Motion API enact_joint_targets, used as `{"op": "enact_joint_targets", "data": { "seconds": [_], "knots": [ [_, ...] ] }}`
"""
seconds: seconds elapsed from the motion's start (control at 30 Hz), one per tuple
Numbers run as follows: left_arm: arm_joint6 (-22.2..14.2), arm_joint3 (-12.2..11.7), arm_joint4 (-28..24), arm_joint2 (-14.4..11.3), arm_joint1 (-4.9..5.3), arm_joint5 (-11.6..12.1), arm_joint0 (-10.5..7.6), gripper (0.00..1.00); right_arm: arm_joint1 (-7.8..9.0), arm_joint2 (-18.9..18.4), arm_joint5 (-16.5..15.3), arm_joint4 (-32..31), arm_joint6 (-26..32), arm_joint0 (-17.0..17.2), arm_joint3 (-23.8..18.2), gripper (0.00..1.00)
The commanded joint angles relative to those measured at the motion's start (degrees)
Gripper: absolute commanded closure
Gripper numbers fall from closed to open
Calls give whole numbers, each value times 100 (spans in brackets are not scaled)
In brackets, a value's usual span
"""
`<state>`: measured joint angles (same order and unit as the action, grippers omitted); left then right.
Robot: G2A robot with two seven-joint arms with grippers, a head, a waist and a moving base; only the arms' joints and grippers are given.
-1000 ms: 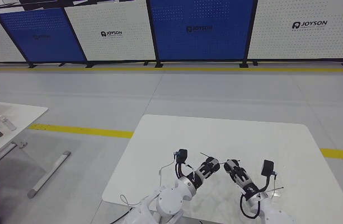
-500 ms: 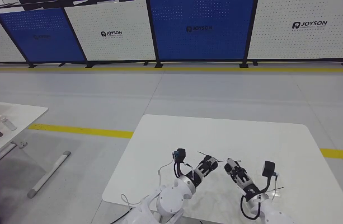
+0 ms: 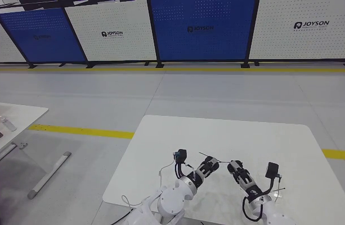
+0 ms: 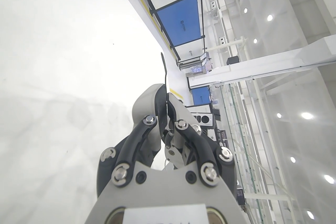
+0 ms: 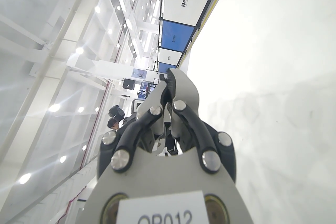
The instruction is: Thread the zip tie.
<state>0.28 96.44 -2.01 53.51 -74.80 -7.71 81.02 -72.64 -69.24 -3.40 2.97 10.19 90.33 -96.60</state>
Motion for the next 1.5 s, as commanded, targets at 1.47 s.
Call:
{"op": "enact_joint_targets", "data": {
  "seconds": [1.47],
  "knots": [
    [-56, 180, -158, 339, 13, -119, 101, 81, -27, -1, 329, -260, 54, -18, 11, 100]
  ]
}}
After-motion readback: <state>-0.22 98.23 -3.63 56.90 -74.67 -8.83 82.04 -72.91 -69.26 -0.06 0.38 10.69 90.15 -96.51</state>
